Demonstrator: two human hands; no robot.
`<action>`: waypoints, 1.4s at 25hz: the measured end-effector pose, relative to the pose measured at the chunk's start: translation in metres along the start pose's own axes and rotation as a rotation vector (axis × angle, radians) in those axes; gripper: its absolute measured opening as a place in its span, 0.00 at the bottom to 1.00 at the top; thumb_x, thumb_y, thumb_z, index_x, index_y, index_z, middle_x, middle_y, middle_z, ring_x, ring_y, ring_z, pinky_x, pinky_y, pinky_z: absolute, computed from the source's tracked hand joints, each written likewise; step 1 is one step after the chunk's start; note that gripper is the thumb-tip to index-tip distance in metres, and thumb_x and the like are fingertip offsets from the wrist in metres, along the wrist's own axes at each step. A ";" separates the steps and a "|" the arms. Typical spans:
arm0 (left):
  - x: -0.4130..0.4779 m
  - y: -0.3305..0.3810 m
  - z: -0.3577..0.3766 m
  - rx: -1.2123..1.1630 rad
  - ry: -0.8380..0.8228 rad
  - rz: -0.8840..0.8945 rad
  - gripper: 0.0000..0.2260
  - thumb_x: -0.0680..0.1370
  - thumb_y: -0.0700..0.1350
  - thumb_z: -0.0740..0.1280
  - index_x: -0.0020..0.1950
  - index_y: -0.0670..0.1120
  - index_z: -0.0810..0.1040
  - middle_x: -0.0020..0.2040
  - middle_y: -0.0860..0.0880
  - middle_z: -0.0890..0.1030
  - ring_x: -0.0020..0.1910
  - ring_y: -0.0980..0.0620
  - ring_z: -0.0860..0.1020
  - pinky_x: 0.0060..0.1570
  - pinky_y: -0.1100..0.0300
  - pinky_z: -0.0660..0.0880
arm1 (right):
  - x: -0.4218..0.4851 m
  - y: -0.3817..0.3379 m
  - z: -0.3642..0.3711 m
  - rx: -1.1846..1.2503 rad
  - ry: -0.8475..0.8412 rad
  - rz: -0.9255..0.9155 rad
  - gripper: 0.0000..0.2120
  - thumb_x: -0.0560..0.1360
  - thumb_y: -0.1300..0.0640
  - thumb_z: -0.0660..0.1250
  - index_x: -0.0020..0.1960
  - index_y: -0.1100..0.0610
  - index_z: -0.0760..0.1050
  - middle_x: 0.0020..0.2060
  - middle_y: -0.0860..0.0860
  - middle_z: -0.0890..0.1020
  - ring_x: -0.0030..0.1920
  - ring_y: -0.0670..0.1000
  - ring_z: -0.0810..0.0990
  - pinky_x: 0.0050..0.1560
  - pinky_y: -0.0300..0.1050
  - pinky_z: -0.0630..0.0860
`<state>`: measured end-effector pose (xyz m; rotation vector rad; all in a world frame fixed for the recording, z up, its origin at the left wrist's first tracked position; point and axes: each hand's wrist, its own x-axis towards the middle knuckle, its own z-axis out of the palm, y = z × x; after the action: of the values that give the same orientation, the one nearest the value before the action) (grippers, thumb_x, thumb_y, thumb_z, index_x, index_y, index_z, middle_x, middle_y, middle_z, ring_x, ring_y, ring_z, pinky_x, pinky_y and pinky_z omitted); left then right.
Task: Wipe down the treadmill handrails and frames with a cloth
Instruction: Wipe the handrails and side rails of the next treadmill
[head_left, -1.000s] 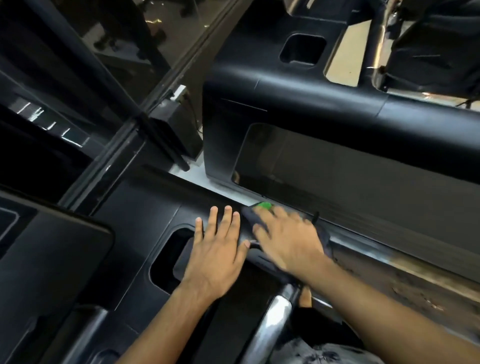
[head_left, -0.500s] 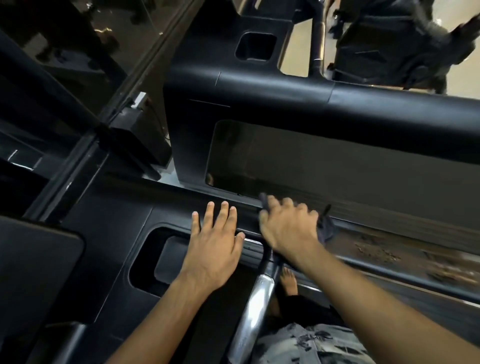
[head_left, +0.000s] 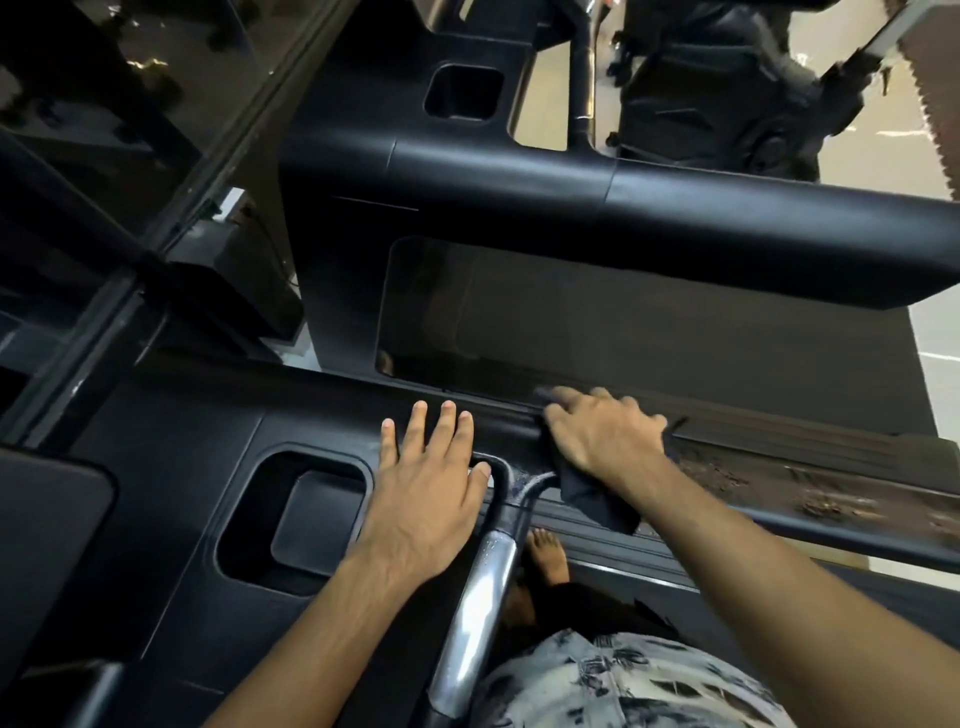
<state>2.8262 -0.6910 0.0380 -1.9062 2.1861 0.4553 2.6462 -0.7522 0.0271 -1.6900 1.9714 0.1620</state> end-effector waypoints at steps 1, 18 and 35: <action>-0.001 0.002 0.001 0.005 0.000 0.002 0.27 0.83 0.57 0.42 0.80 0.48 0.45 0.81 0.49 0.46 0.79 0.46 0.41 0.76 0.42 0.40 | 0.001 -0.003 0.000 -0.039 0.002 0.082 0.22 0.80 0.43 0.50 0.73 0.41 0.65 0.67 0.52 0.74 0.64 0.61 0.72 0.61 0.63 0.66; 0.015 0.053 -0.001 0.056 -0.072 0.162 0.27 0.83 0.58 0.44 0.80 0.48 0.46 0.81 0.49 0.48 0.79 0.47 0.43 0.76 0.42 0.42 | -0.032 0.048 0.002 -0.099 0.112 -0.043 0.26 0.79 0.41 0.47 0.74 0.45 0.64 0.66 0.54 0.73 0.62 0.61 0.72 0.62 0.66 0.68; 0.019 0.084 -0.001 0.030 -0.121 0.232 0.27 0.83 0.59 0.44 0.80 0.49 0.47 0.81 0.51 0.49 0.79 0.50 0.44 0.77 0.44 0.42 | -0.048 0.096 0.002 0.031 0.217 -0.087 0.25 0.78 0.41 0.47 0.73 0.44 0.64 0.63 0.53 0.75 0.58 0.59 0.75 0.59 0.59 0.72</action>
<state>2.7405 -0.6986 0.0404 -1.5728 2.3278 0.5578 2.5596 -0.6885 0.0239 -1.8351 2.0373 -0.0865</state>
